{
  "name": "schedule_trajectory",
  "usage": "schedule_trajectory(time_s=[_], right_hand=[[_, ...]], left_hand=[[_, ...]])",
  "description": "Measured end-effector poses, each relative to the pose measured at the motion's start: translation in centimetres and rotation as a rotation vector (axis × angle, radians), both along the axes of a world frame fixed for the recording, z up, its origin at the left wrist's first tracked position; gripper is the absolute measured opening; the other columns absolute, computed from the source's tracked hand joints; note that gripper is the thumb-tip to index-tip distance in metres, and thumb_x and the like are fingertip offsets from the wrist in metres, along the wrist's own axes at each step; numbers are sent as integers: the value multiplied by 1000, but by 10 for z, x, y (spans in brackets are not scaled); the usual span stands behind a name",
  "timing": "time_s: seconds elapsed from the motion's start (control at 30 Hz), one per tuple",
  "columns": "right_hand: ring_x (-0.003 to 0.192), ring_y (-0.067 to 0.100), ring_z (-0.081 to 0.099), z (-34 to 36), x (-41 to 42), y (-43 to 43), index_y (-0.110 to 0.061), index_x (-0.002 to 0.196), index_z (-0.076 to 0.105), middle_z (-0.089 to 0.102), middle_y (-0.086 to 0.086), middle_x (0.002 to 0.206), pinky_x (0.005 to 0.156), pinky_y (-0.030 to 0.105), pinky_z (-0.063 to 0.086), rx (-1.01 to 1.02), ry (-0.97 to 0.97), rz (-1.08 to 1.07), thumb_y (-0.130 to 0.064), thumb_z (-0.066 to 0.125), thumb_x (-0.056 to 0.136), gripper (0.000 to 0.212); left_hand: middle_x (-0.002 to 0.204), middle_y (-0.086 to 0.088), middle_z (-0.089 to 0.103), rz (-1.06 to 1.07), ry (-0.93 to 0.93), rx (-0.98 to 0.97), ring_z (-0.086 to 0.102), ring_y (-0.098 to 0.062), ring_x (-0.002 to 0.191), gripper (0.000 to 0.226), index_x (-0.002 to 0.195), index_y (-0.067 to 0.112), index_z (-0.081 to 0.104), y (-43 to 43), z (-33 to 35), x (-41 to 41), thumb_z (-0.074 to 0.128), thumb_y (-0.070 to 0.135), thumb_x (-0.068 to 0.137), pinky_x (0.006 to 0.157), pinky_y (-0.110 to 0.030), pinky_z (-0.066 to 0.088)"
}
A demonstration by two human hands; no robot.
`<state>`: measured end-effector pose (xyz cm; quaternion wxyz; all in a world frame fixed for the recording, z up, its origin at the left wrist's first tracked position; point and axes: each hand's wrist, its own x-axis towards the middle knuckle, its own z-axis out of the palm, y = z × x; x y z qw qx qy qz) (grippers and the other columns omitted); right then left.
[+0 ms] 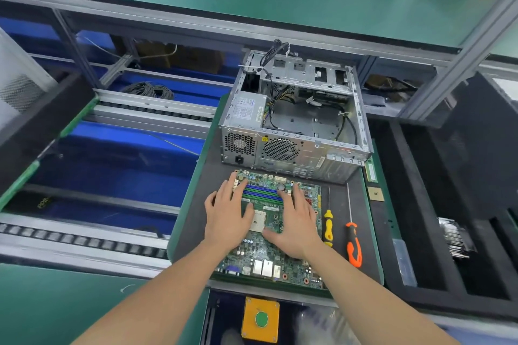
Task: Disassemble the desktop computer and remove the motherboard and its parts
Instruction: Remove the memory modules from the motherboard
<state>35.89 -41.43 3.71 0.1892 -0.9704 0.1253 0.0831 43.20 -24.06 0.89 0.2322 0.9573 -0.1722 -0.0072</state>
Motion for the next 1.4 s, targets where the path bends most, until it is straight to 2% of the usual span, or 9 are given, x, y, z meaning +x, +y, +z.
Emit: schedule_trajectory(time_s=[0.3,0.47,0.6,0.77,0.93,1.03,1.17,1.3,1.4], right_hand=[[157,20,-15,5,-4,0,-30,162,7,-18,-1,170,125,43,0,33,-21,-9,-69,69,81,109],[154,26,17,23,-25,-7,-23,156,31,17,1,166,124,45,24,120,-107,-123,-57,68,88,84],[132,27,42,34,-43,-18,-17,147,38,36,7,146,109,39,40,175,-76,-279,-35,68,91,66],[89,14,53,43,-53,-18,-18,145,40,39,5,140,78,25,41,284,-34,-325,-26,68,92,60],[92,20,58,51,-50,-19,-19,138,48,44,6,133,77,28,46,337,-32,-356,-20,69,90,53],[89,25,65,54,-48,-23,-20,133,49,45,5,128,68,30,49,388,-33,-356,-19,69,88,49],[101,22,59,52,-55,-32,-20,135,51,48,6,132,83,31,48,380,-35,-323,-23,71,89,50],[116,20,54,54,-62,-44,-19,138,52,49,5,137,97,33,45,425,-31,-315,-25,74,89,54],[110,18,57,57,-65,-50,-21,139,52,52,4,136,88,31,47,468,-55,-307,-30,74,89,56]], left_hand=[[172,5,12,-13,26,-17,17,-16,156,59,159,33,30,1,3,-1,48,39,103,124,-44,15],[146,-12,45,234,35,-117,45,-30,128,59,150,11,40,-3,16,-7,61,33,99,105,-47,37],[112,-14,58,350,33,-9,57,-32,100,32,112,8,56,-1,26,-6,60,36,99,85,-44,47],[119,-18,58,277,169,150,63,-37,106,29,119,3,48,-5,44,0,48,29,105,82,-42,52],[123,-17,52,341,359,-79,53,-29,98,28,131,0,51,-6,50,4,42,12,107,63,-25,38],[115,-24,60,258,345,-93,57,-33,87,24,118,-3,47,-1,55,3,42,18,109,65,-34,40],[87,-17,64,241,319,-220,49,-22,63,12,100,3,46,3,63,-10,45,14,106,53,-36,35],[77,-10,60,268,299,-248,46,-20,59,10,103,5,51,11,76,-15,48,14,104,52,-35,34],[80,-10,64,274,276,-233,50,-20,61,6,106,11,52,22,88,-19,49,15,102,52,-34,37]])
